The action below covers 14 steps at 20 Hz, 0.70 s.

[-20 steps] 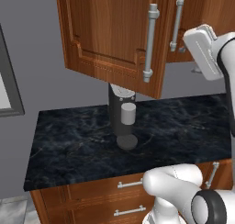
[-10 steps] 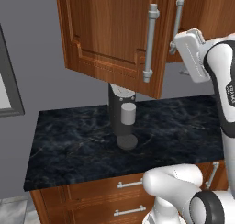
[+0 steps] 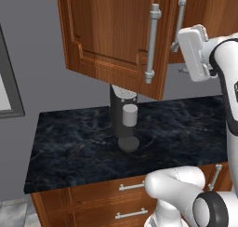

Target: Move the bowls from the cabinet to the plates on the dining table.

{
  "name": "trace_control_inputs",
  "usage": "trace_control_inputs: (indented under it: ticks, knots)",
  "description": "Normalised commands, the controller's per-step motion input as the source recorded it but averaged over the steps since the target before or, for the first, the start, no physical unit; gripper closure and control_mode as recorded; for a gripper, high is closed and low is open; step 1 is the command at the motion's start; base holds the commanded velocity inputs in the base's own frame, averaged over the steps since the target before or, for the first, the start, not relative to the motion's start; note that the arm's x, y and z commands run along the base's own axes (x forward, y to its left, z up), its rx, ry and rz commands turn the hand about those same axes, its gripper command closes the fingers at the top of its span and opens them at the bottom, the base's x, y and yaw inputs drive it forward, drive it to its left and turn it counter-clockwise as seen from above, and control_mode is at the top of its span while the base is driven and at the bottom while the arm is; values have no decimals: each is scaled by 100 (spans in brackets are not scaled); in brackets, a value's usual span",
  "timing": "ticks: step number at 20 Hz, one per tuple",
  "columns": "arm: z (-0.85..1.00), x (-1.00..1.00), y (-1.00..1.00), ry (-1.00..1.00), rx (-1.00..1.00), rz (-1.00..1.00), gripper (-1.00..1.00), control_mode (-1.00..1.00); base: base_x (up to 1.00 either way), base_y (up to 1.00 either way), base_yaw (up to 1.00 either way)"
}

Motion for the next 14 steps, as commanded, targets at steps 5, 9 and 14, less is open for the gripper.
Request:
trace_control_inputs:
  ticks: [5, 9, 14]
  knots:
    - [15, 0, 7, 0, 9, 15, -100, -100, 0, 0, 0]
    - [1, 0, 14, 1, 7, 20, -100, -100, 0, 0, 0]
    - [0, 0, 25, 0, 5, 19, -100, -100, 0, 0, 0]
